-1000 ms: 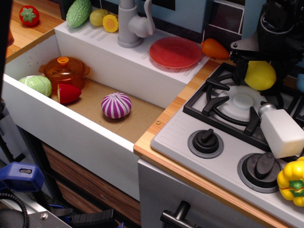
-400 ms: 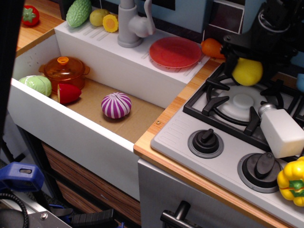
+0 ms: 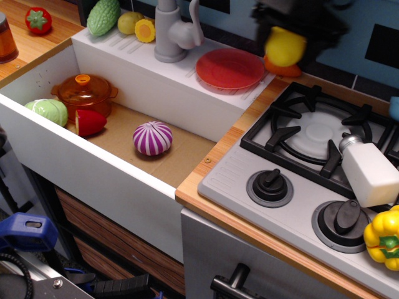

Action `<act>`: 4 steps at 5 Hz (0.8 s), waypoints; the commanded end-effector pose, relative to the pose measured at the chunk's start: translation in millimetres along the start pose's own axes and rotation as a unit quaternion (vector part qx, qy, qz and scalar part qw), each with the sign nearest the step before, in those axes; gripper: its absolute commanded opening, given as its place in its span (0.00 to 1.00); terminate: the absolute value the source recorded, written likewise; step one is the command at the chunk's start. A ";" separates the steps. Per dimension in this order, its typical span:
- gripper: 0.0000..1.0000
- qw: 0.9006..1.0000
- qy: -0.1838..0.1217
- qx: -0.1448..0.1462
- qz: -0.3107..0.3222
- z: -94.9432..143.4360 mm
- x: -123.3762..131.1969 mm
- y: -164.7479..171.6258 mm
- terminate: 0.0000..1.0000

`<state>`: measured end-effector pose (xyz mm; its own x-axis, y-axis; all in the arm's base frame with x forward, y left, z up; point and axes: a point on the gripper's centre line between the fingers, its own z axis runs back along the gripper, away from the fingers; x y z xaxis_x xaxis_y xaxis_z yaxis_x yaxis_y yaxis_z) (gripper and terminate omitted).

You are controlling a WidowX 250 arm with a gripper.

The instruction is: Put lemon on plate

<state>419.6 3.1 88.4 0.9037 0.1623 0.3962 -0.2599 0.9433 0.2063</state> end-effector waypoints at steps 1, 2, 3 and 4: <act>0.00 0.997 -0.073 -0.015 -0.027 -5.8 21.4 37.7 0.00; 0.00 0.995 -0.085 -0.020 -0.048 -21.7 17.2 52.3 0.00; 1.00 0.993 -0.098 -0.026 -0.059 -29.5 18.4 54.9 0.00; 1.00 0.990 -0.124 -0.031 -0.065 -42.7 21.3 51.5 1.00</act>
